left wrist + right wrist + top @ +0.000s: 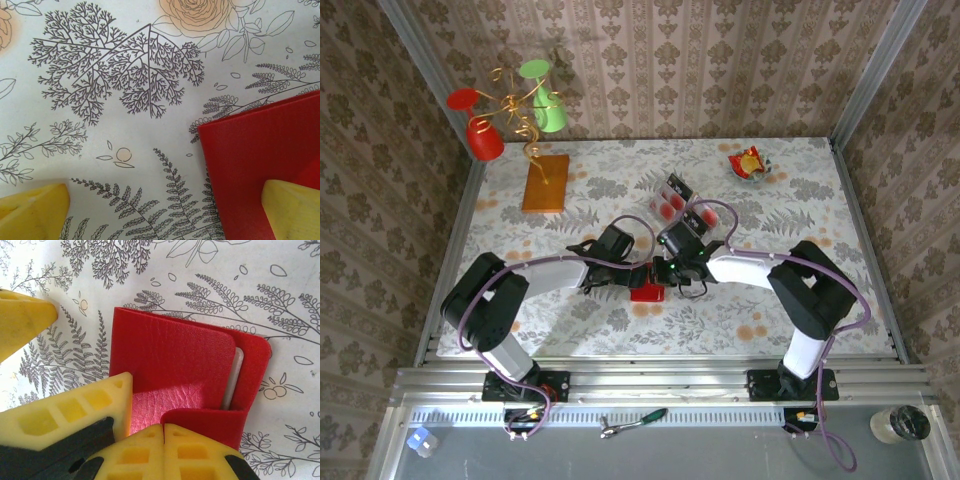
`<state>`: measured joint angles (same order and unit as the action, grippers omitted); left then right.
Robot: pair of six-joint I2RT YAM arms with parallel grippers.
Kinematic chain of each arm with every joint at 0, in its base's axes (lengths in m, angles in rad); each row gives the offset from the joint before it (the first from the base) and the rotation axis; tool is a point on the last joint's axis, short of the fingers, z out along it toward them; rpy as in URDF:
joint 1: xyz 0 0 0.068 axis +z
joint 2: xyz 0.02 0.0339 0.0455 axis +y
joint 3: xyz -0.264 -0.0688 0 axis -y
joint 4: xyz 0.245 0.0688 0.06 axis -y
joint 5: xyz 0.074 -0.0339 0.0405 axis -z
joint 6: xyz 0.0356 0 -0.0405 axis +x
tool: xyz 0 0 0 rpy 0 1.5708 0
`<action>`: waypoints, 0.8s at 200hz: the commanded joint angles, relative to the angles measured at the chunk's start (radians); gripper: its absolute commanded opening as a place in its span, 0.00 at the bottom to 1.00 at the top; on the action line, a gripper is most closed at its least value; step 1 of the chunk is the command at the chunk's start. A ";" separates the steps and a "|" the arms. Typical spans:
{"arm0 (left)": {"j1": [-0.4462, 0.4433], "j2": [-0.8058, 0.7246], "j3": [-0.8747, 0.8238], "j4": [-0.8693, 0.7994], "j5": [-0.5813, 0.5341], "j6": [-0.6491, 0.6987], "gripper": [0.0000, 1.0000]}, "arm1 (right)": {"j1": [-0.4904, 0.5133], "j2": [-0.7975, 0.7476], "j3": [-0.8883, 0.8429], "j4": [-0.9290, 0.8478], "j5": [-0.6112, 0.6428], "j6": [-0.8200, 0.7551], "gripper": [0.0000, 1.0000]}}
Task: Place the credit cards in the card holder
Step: Close the button on the card holder.
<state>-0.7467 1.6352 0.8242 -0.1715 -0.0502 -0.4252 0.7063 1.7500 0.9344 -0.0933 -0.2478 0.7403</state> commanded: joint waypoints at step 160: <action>-0.018 0.020 -0.026 -0.015 0.001 -0.016 1.00 | -0.004 -0.045 0.057 -0.103 0.043 -0.007 0.00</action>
<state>-0.7521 1.6352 0.8242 -0.1707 -0.0578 -0.4263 0.7063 1.7191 0.9478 -0.1326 -0.2241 0.7551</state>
